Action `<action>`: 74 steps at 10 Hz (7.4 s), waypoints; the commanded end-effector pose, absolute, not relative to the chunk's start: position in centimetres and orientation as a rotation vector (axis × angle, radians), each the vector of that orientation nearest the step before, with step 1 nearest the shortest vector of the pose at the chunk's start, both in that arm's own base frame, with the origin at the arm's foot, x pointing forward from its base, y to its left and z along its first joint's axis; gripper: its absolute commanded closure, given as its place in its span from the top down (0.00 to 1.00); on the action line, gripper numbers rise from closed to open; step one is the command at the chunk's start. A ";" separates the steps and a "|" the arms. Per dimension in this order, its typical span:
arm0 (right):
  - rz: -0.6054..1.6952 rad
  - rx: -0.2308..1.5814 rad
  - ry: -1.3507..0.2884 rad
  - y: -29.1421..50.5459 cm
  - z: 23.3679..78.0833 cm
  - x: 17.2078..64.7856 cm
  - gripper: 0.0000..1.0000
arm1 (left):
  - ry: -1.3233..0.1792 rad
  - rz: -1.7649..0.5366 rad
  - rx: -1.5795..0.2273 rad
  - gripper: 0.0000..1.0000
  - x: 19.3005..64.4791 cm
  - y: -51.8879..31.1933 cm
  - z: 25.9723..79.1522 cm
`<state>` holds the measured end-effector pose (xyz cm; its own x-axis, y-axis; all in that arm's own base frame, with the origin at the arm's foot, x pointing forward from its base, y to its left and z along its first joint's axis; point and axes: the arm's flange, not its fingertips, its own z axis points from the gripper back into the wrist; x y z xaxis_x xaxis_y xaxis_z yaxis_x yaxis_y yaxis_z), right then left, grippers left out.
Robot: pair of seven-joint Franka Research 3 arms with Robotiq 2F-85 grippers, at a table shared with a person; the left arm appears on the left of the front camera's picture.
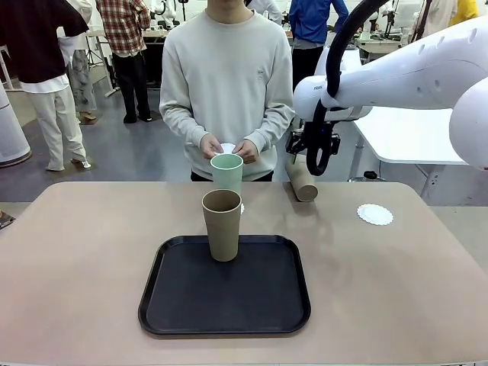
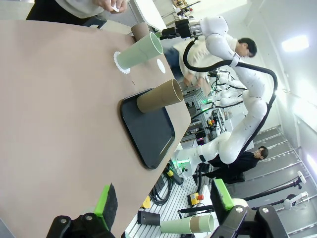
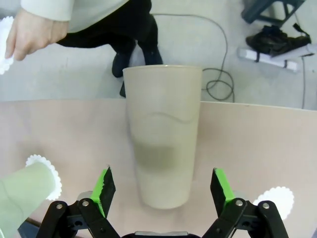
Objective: Place coasters on the table and set cups on them.
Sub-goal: Take one Reusable plastic cup from the Flat Tray and place it on a coaster set by the human.
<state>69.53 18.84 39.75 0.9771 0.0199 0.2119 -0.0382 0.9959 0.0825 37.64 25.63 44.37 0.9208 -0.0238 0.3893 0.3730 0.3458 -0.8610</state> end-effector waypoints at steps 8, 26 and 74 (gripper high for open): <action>0.059 0.104 -0.158 19.2 37.6 70.3 1.00 | -0.334 -0.267 -1.197 1.00 37.5 25.8 44.6; 0.030 0.054 -0.086 19.6 33.0 72.8 1.00 | -0.334 -0.267 -1.197 1.00 37.5 25.8 44.6; 1.317 1.079 -0.957 -6.9 41.5 59.9 0.81 | -0.334 -0.267 -1.197 1.00 37.5 25.8 44.6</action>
<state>63.17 -7.50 42.35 0.0589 0.2620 0.9633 -0.9959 -0.0513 0.0748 37.67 25.66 44.35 0.9210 -0.0238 0.3889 0.3725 0.3461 -0.8611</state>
